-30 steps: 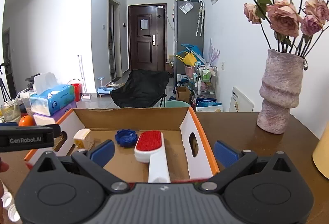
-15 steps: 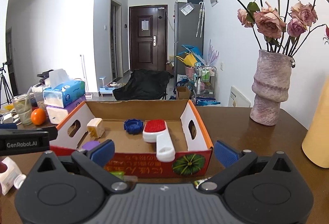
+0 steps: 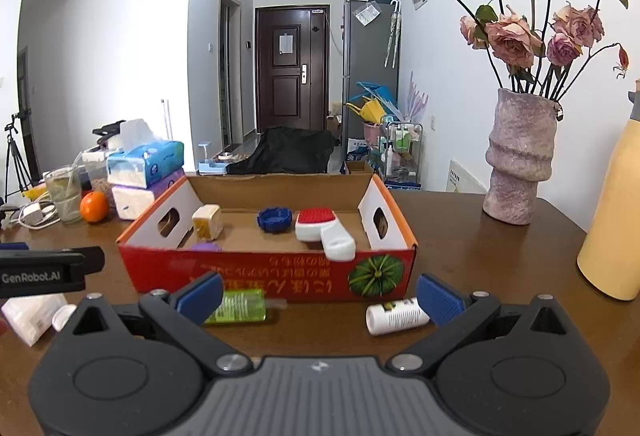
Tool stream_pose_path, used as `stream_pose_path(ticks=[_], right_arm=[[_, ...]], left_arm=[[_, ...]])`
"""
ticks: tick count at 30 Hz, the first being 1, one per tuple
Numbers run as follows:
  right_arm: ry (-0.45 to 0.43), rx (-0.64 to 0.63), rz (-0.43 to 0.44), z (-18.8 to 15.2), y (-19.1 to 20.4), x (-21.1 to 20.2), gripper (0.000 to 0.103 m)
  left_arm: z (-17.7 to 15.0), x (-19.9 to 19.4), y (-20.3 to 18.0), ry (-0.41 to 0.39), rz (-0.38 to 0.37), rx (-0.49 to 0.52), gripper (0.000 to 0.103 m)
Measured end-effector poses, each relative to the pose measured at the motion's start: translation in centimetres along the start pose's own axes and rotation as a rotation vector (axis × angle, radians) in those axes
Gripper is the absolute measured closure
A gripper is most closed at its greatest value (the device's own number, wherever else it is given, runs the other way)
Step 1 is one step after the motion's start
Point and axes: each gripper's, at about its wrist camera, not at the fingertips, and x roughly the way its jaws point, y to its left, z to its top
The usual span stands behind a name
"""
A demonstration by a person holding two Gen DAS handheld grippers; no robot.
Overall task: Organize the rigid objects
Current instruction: 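Withdraw both tools from the box toward the white container and tape roll, then grasp the white translucent container with the left tool while the right tool grasps the beige tape roll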
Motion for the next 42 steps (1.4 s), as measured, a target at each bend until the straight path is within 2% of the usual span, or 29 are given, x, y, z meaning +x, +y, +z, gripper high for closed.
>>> stream_pose_path(ticks=[8,16,26,42], right_arm=[[0.030,-0.023,-0.010,-2.1,0.9,-1.6,0.000],[0.079,-0.031,-0.005,-4.3,1.6,-2.0,0.000],[0.132,-0.045,0.003,-5.7,2.7,-1.0,0.000],[0.196,-0.047,-0.035,-6.6,3.4,2.6,0.000]], left_arm=[[-1.9,-1.7,1.5,0.020,-0.012,0.021,0.000],[-4.2,-1.6,3.4,0.081,0.002,0.033,0.000],[-5.2,-1.3,6.6,0.103,0.037,0.030,0.000],[-5.5,1.5,11.6,0.136,0.074,0.006,0.000]])
